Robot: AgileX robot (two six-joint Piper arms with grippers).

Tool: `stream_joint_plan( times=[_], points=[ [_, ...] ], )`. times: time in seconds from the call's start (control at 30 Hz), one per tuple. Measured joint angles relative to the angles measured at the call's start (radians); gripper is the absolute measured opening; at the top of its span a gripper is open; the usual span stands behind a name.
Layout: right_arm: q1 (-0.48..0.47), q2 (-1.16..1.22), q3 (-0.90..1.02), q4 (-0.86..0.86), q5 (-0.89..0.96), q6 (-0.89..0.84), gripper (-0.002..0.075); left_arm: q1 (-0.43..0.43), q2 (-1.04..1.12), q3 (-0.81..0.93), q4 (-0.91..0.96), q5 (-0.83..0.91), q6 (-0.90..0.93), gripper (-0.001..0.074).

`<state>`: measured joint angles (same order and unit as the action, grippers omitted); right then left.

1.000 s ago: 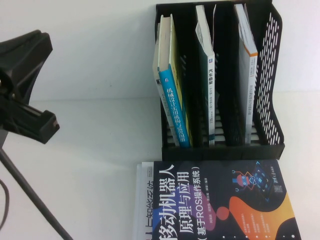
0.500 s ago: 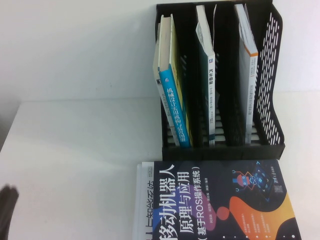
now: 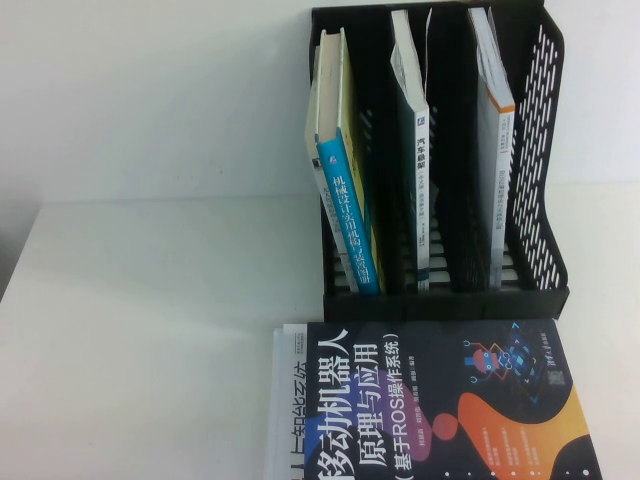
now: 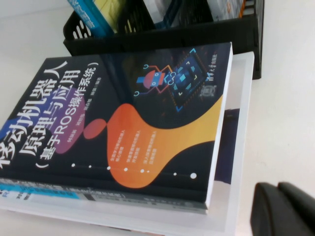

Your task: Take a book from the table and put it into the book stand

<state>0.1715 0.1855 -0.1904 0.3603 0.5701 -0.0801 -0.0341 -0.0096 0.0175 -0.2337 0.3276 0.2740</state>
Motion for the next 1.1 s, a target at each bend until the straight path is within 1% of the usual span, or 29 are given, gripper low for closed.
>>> stream_joint_plan(
  times=[0.33,0.47,0.6,0.67,0.8,1.1],
  points=[
    [0.0,0.0,0.0,0.0,0.0,0.0,-0.0003,0.004,0.0,0.0,0.011,0.0,0.01,-0.0001],
    [0.0,0.0,0.0,0.0,0.0,0.0,-0.0003,-0.037,0.0,0.0,0.007,0.0,0.0,-0.0001],
    [0.0,0.0,0.0,0.0,0.0,0.0,-0.0003,-0.099,0.0,0.0,0.009,0.0,-0.083,-0.0001],
    [0.0,0.0,0.0,0.0,0.0,0.0,-0.0003,-0.123,0.0,0.0,0.029,0.0,-0.13,-0.0001],
    [0.0,0.0,0.0,0.0,0.0,0.0,-0.0003,-0.129,-0.001,-0.001,0.097,0.0,-0.201,-0.0001],
    [0.0,0.0,0.0,0.0,0.0,0.0,-0.0003,-0.133,-0.001,-0.002,0.208,-0.009,-0.227,-0.0001]
  ],
)
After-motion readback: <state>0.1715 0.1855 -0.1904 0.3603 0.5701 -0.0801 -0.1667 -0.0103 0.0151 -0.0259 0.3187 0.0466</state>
